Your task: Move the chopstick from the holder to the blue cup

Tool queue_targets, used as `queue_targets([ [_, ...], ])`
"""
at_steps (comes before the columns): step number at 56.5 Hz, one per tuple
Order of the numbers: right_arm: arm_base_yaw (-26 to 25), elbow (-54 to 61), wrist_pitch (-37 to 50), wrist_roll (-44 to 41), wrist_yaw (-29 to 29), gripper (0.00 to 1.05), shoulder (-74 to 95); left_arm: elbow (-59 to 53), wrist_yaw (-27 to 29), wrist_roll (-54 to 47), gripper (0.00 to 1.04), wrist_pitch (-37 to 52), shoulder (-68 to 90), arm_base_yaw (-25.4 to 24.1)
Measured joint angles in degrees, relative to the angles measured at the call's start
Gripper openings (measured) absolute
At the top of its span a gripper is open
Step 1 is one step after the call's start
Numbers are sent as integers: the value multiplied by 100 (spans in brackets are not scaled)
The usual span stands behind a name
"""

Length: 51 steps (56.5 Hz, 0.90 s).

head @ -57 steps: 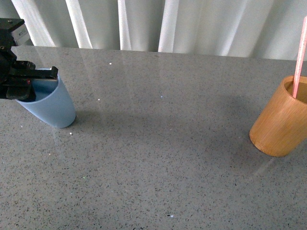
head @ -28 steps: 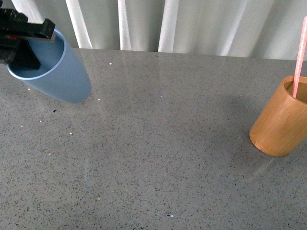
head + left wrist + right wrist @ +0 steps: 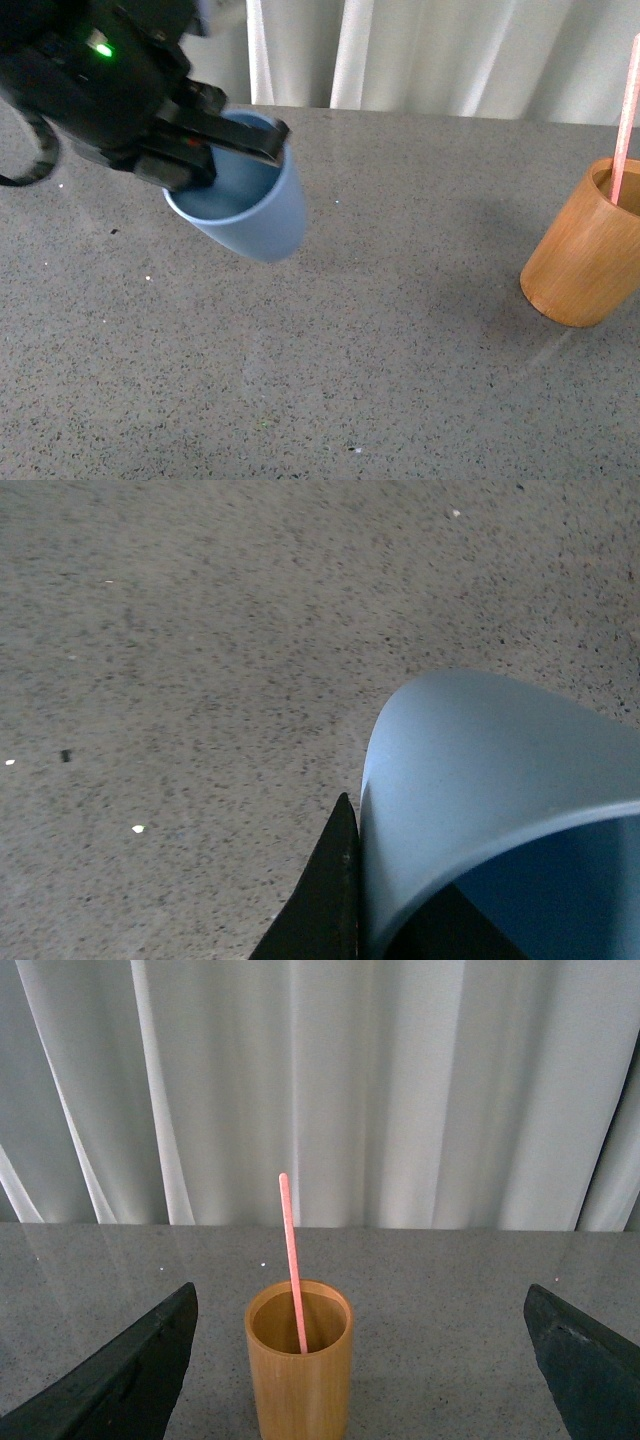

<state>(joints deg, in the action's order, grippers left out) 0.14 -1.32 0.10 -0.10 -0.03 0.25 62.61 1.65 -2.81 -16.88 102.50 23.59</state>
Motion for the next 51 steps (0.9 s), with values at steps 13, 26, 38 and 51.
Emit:
queue_targets([
  [13, 0, 0, 0, 0, 0, 95, 0, 267, 221, 142, 4, 125, 481, 498],
  [26, 0, 0, 0, -2, 0, 95, 0, 654, 555, 157, 4, 310, 1123, 949],
  [38, 0, 0, 0, -2, -2, 95, 0, 813, 695, 153, 4, 304, 1357, 1130],
  [51, 0, 0, 0, -2, -2, 95, 0, 918, 293, 319, 35, 50, 1320, 1167],
])
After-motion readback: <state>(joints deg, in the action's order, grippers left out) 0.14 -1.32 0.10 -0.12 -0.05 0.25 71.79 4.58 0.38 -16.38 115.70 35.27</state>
